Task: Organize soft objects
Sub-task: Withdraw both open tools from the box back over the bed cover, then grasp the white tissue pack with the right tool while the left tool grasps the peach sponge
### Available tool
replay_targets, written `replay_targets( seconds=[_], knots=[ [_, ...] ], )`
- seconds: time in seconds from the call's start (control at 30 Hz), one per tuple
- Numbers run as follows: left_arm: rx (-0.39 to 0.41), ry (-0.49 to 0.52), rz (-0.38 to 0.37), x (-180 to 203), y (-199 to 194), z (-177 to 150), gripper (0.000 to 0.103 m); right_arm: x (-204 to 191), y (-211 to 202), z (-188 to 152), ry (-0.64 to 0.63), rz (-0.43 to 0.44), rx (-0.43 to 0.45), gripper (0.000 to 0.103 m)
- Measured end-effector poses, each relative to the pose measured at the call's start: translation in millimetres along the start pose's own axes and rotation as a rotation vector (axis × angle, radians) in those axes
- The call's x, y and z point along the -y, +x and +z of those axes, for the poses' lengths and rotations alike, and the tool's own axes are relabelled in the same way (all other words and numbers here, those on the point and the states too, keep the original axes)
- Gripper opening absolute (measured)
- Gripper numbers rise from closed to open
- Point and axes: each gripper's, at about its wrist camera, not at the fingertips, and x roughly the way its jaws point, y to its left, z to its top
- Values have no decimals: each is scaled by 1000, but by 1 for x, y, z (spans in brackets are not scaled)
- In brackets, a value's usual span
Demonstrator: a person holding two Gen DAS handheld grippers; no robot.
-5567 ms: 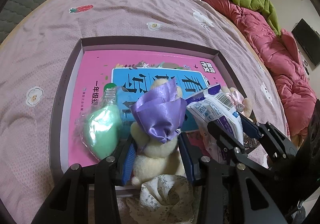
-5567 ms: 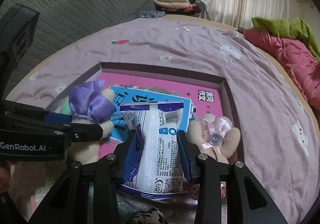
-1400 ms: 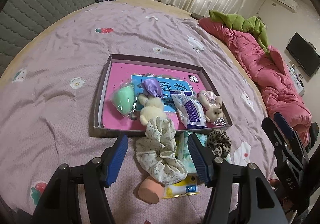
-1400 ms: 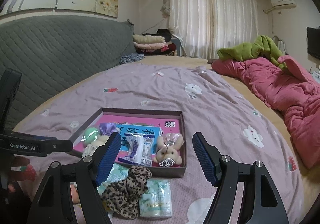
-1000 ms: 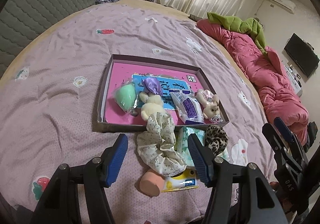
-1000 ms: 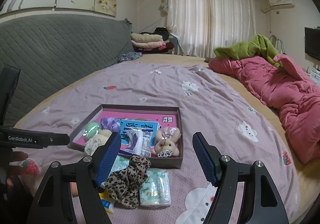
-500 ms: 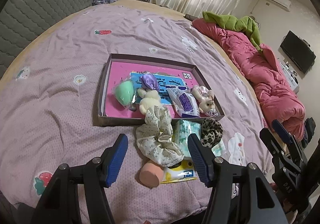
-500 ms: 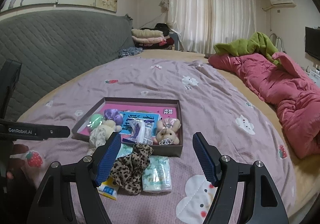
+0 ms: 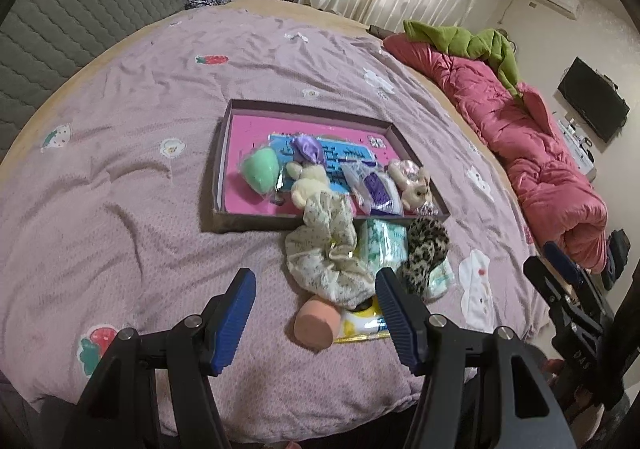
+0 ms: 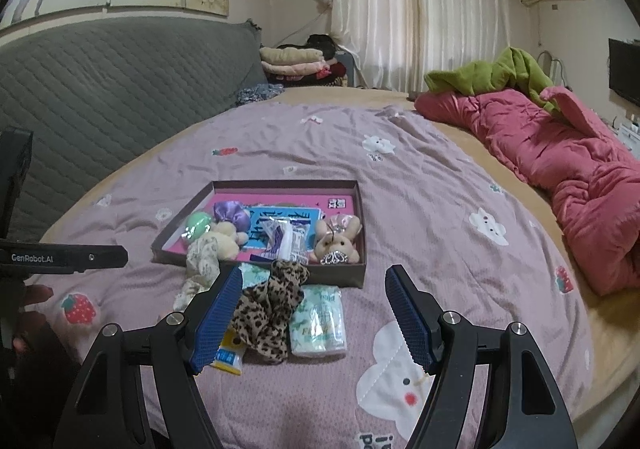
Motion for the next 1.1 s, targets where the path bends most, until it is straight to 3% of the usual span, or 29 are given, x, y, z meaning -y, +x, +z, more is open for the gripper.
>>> replay_targets(
  seconds=[0.5,1.1],
  knots=[
    [-78,34,-7,10,20,-28,62,5,19,-21,37,-23,-142,75],
    [-136,43,8,10,46,-45,62,-9,34,-32,16,38,-180,75]
  ],
)
